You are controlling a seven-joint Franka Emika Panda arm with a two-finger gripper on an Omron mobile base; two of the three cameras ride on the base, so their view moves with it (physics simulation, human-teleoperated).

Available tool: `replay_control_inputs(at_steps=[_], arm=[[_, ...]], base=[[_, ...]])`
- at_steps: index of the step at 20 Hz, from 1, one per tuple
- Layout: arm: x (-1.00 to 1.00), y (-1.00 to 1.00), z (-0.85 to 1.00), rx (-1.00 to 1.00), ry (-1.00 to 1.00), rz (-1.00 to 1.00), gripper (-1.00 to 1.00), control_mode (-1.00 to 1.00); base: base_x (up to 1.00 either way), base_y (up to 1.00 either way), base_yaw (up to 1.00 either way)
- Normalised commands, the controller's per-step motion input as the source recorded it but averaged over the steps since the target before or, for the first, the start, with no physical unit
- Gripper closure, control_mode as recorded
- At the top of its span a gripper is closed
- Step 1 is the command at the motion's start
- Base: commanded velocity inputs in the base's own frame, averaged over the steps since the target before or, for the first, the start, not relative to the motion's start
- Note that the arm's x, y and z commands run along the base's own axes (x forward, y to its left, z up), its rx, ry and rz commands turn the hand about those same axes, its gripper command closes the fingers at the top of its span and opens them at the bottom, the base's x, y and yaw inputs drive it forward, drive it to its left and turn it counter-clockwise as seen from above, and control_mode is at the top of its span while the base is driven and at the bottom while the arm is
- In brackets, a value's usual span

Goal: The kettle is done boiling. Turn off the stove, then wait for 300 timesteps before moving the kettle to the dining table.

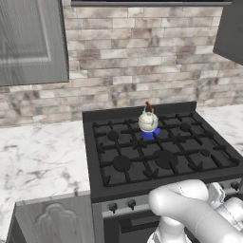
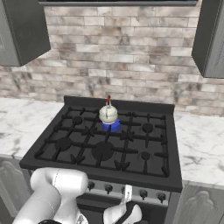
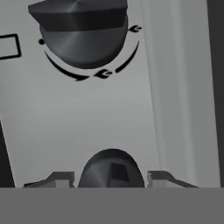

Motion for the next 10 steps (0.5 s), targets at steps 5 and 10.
replay_control_inputs(at_steps=[5,10], arm=[[0.00,-0.82,-0.64,0.56,0.00,0.03,1.00,-1.00],[-0.10,-0.98,-0.79,0.70,0.00,0.06,1.00,-1.00]], base=[[0.00,0.00,0.00],[0.00,0.00,0.00]])
